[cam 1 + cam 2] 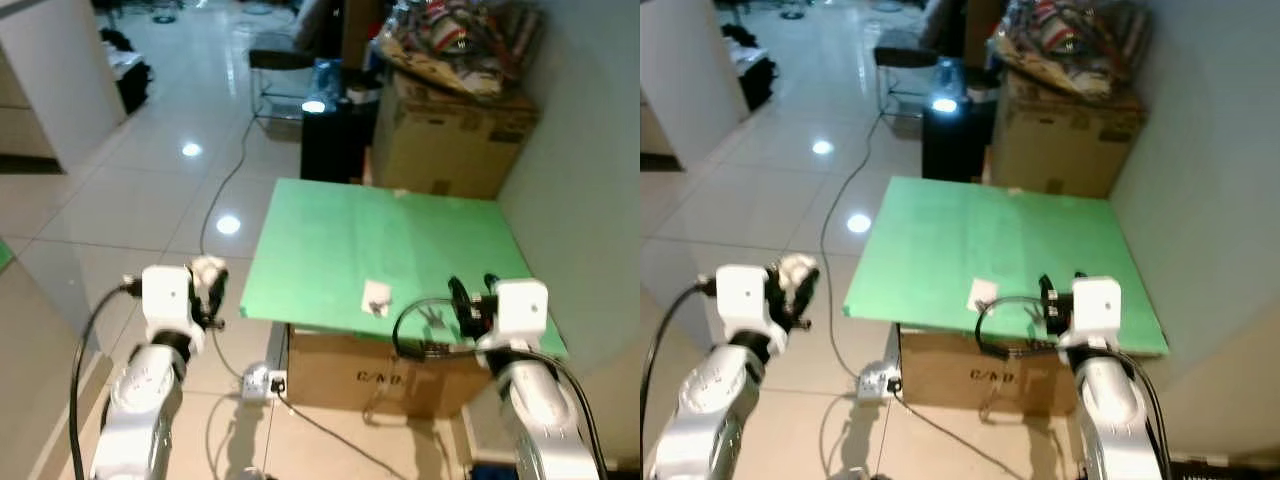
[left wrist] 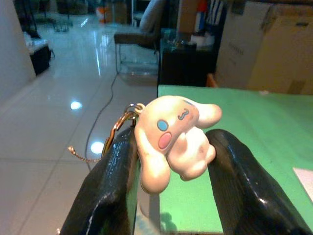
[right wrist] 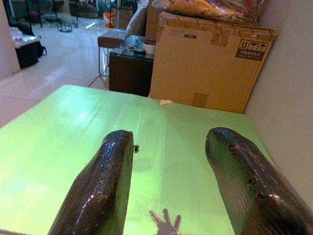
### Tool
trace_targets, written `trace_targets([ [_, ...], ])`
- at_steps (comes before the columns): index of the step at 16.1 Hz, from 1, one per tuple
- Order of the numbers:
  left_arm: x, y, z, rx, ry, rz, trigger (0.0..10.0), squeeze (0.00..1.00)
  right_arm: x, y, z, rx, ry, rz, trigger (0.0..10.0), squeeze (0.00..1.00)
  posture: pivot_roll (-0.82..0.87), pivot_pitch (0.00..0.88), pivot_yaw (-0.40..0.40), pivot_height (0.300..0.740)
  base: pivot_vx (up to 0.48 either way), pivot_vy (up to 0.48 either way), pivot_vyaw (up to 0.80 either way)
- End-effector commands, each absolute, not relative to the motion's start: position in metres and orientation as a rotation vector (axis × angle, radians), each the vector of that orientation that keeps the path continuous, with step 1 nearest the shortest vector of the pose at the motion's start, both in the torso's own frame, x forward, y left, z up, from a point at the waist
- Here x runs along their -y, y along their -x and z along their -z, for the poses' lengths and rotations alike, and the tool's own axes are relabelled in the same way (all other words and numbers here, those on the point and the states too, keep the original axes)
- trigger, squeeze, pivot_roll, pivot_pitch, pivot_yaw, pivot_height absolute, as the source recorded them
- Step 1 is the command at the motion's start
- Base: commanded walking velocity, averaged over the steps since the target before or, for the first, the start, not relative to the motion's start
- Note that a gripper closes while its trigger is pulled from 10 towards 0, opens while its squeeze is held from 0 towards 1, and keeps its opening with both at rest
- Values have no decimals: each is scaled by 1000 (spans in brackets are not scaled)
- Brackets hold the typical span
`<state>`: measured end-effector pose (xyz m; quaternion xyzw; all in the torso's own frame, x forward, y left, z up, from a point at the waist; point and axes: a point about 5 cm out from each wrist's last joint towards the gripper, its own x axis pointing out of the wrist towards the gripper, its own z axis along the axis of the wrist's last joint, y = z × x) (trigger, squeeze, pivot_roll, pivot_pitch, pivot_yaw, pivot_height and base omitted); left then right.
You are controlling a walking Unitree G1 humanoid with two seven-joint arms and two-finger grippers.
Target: Hang keys on a hook
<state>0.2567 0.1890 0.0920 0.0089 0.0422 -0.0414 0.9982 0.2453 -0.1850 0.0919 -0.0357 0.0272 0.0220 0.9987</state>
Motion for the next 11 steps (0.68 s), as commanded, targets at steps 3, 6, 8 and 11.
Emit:
trace_targets([
  [3,-183,-260,-96,-78,-12,92,10000,0,182,-249,-84,-99,50,-79,10000,0,-32,0,1,740,-326,0,0],
  [6,-182,-262,-96,-78,-14,91,10000,0,178,-251,-81,-109,35,-96,10000,0,-30,0,0,740,-339,0,0],
  [8,-179,-265,-98,-69,-2,99,10000,0,178,-253,-81,-107,29,-103,10000,0,-31,0,2,740,0,0,678],
  [11,-176,-266,-95,-89,27,103,10000,0,176,-255,-80,-107,11,-117,10000,0,-33,0,3,740,0,0,546],
])
